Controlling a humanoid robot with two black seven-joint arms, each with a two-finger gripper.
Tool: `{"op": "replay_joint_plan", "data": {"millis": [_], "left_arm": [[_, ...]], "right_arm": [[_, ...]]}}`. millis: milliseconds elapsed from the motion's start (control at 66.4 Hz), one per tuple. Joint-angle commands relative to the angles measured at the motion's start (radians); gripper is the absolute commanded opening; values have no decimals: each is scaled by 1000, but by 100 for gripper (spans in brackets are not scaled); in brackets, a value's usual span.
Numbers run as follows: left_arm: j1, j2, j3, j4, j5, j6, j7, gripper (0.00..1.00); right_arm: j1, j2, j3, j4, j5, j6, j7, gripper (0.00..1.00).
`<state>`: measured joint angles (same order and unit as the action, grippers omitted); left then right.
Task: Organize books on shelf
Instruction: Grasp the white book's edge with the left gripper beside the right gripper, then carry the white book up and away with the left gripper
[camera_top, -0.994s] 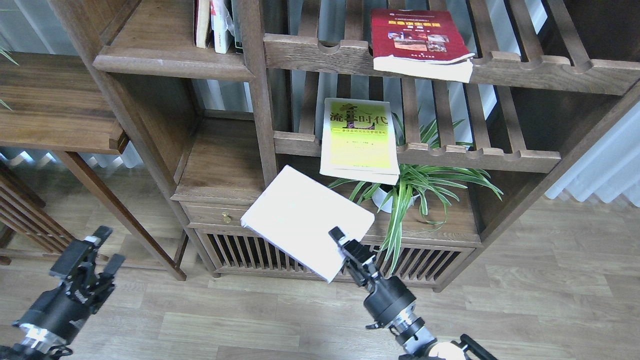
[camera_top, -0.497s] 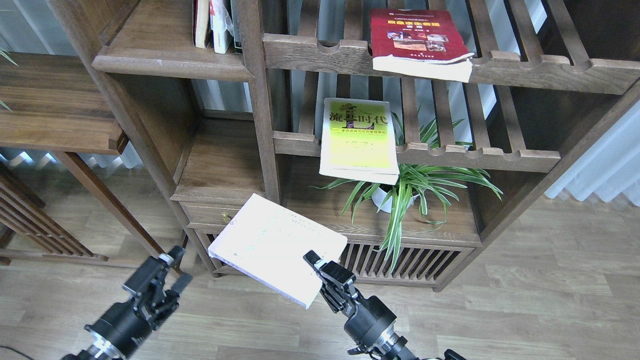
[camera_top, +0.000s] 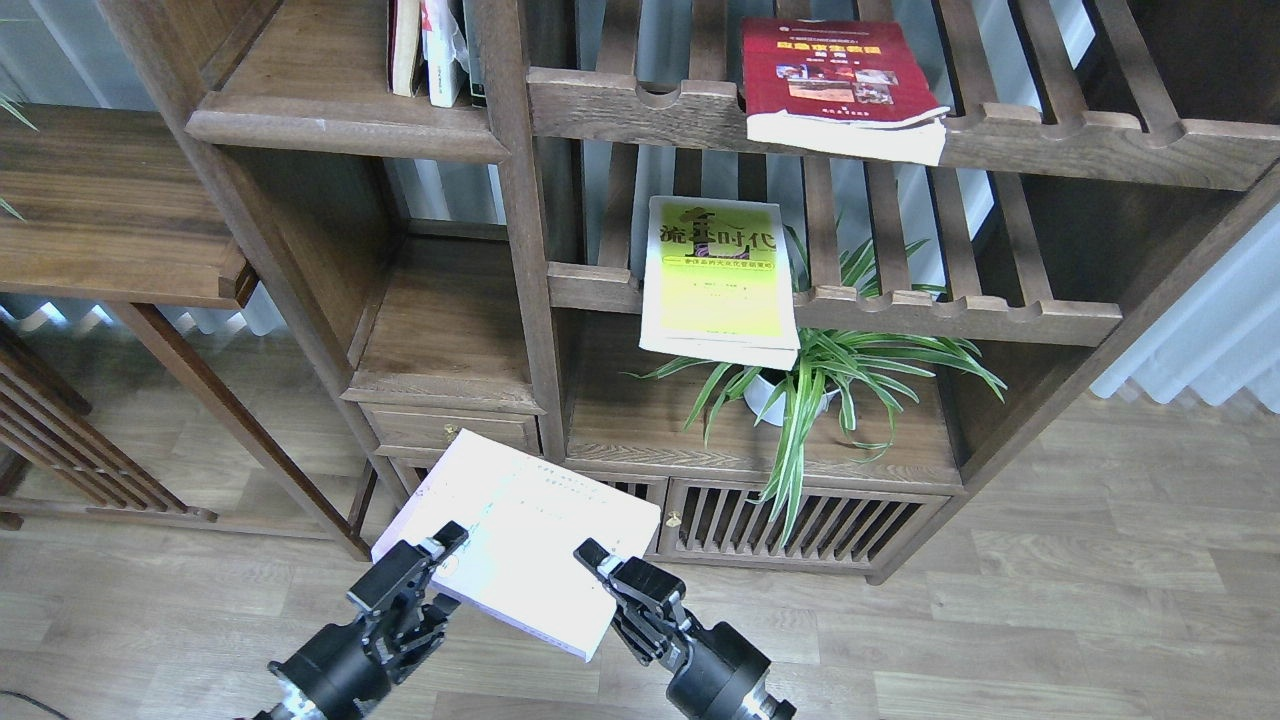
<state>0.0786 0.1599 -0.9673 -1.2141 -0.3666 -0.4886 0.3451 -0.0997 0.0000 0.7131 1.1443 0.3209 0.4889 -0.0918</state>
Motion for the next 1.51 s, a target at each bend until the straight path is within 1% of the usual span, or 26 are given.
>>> {"op": "replay_joint_plan", "data": {"millis": [0,75,286,361,407,452,467,512,542,587,602,617,648,663,693,753,798,828,873,964,1099,1190,1265,1295,1370,1491], "left_arm": [[-11,-16,18,8,1,0,0,77],[-16,-17,39,8,3,0,0,68],[-14,-16,50,8,32,0,0,50],[-7,-14,50,13,28,0,-6,37],[-5,-14,50,13,23,0,-9,26],[-5,-14,50,13,21,0,-11,18],[-5,-14,50,13,20,0,-11,12],[-5,-16,51,13,20,0,-12,7],[-5,-16,52,13,18,0,-12,7],[-7,-14,52,12,20,0,-12,5],[-5,-13,52,11,20,0,-12,5],[-5,-10,50,11,20,0,-14,4],[-3,-5,50,11,18,0,-15,4],[-2,-3,48,10,18,0,-15,4],[0,3,48,10,18,0,-17,4],[10,13,48,8,18,0,-20,4],[15,21,48,4,18,0,-20,3],[16,23,47,1,18,0,-21,3],[18,24,41,-2,18,0,-21,3],[18,35,32,-11,18,0,-21,3],[38,81,2,-42,18,0,-23,3],[59,148,-42,-94,15,0,-23,3],[73,242,-86,-171,-3,0,-23,3],[72,265,-100,-174,-5,0,-21,3],[75,383,-160,-170,-3,0,-15,3],[84,483,-247,-170,-2,0,-11,3]], "right_arm": [[-9,0,-9,0,-2,0,0,1],[-12,0,-11,0,-2,0,0,1],[-17,0,-11,0,-5,0,0,1],[-18,0,-11,0,-6,0,0,1],[-24,0,-11,0,-6,0,0,1],[-26,0,-11,0,-6,0,1,1],[-26,0,-11,0,-6,0,0,1],[-26,0,-11,0,-8,0,1,2],[-26,0,-9,0,-8,0,1,3],[-26,0,-4,0,-11,0,4,12],[-26,0,-4,0,-14,0,3,18],[-23,0,-4,0,-19,0,3,29],[-20,0,-4,0,-26,0,3,41],[-18,0,-4,0,-31,0,3,45],[-18,0,-1,0,-42,0,3,49],[-21,0,2,0,-52,0,3,51],[-23,0,3,0,-55,0,3,58],[-21,0,5,-1,-59,0,3,65],[-15,0,5,-9,-60,0,4,80],[-9,0,8,-17,-60,0,9,99],[-8,0,46,-40,-57,0,15,99],[-6,0,77,-52,-54,0,15,99],[-11,0,100,-64,-54,0,7,99],[-9,0,100,-67,-52,0,7,99],[-6,-3,104,-97,-52,0,15,99],[-14,-11,103,-106,-52,0,15,99]]}}
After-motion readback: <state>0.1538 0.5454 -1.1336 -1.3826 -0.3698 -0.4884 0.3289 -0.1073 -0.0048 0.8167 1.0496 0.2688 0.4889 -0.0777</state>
